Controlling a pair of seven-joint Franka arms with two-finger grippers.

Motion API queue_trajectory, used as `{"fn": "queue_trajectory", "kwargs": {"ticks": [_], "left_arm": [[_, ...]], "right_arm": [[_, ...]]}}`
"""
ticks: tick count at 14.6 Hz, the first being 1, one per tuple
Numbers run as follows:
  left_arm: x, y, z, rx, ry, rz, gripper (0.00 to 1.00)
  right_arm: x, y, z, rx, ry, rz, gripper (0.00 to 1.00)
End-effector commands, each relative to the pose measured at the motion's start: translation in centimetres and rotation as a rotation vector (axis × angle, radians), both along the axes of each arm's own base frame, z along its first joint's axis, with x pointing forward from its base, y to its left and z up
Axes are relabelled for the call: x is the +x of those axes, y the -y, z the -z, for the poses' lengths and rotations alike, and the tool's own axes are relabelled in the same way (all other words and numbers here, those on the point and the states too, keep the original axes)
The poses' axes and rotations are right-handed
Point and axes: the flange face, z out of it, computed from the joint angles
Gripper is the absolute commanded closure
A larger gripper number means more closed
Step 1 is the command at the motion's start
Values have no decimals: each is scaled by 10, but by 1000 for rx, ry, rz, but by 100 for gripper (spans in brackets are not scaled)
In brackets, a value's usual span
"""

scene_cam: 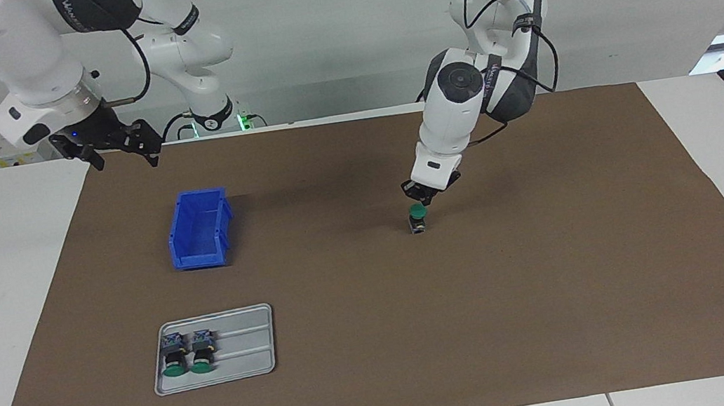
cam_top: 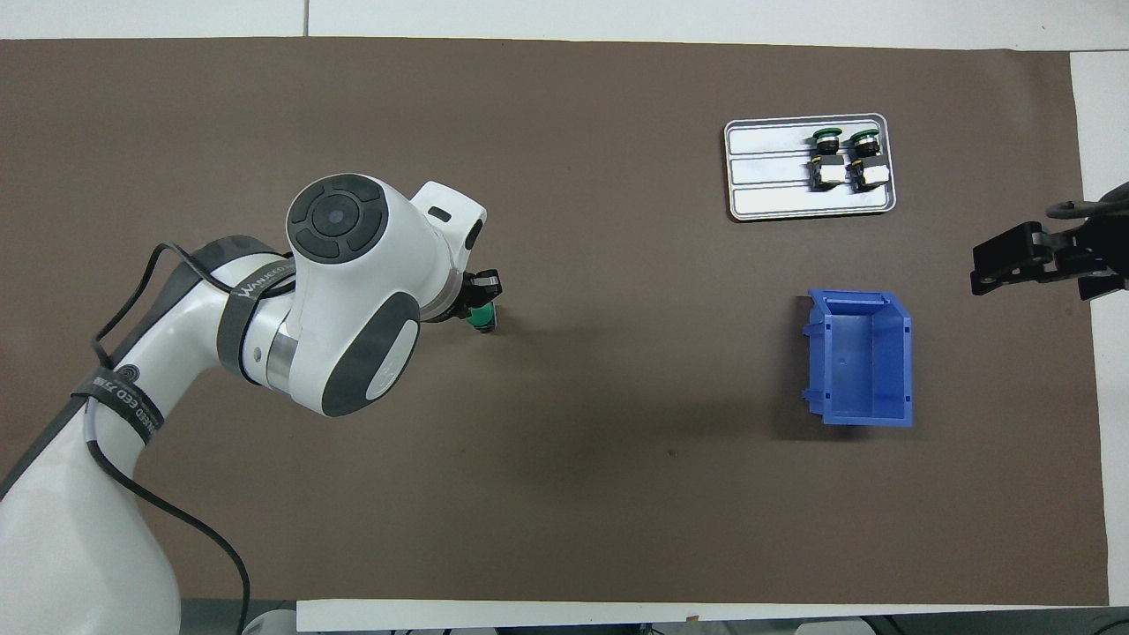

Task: Place and press button with both arms
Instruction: 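Press down on the green button with the left gripper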

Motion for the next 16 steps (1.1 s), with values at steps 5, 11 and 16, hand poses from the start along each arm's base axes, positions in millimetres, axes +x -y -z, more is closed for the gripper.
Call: {"fn": "queue_trajectory", "kwargs": {"ticks": [5, 11, 16], "left_arm": [[-6, 11, 23, -9, 9, -16, 95], [-13, 16, 40, -3, 3, -2, 95], [-13, 12, 41, 1, -2, 2, 93]], "right_arm": [[-4, 3, -1, 2, 10, -14, 0], [-4, 3, -1, 4, 10, -14, 0], [-4, 3, -1, 4, 10, -14, 0]]}}
